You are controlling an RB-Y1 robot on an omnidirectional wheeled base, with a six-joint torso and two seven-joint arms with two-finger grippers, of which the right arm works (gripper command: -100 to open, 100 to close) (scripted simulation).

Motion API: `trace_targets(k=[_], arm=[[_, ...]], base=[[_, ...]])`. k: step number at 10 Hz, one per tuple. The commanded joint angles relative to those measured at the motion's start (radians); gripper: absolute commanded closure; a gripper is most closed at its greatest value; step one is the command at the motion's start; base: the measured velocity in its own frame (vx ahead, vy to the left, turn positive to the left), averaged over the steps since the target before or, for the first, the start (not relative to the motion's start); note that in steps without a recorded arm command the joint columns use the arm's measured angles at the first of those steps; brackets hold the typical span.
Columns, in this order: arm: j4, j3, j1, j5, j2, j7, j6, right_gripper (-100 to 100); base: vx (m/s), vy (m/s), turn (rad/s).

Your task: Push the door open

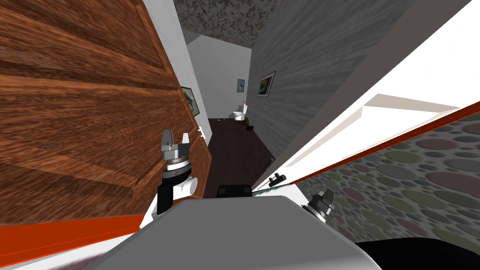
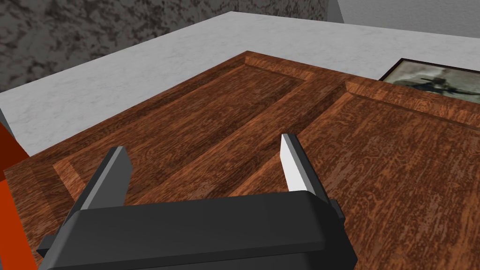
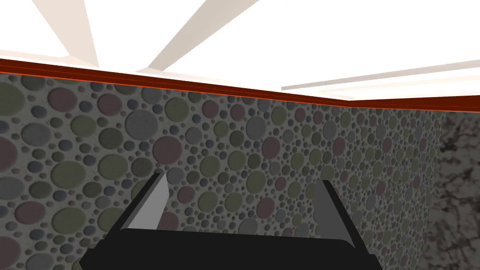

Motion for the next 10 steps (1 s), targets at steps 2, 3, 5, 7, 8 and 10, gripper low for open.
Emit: trace_targets(k=[2, 3, 5, 7, 8, 10], arm=[[0.005, -0.018, -0.010, -0.070, 0.003, -0.045, -0.007, -100], [0.008, -0.030, -0.014, -0.098, 0.003, -0.072, -0.010, -100], [0.011, -0.042, -0.019, -0.149, 0.004, -0.099, -0.013, -100], [0.014, -0.055, -0.023, -0.195, 0.005, -0.129, -0.017, -100], [0.017, -0.068, -0.028, -0.232, 0.006, -0.159, -0.020, -100], [0.020, -0.082, -0.033, -0.280, 0.006, -0.189, -0.024, -100]], base=[[0.016, 0.002, 0.004], [0.022, 0.001, 0.007], [0.017, 0.000, 0.004], [0.018, 0.003, 0.007], [0.014, 0.003, 0.004], [0.012, 0.002, 0.005]])
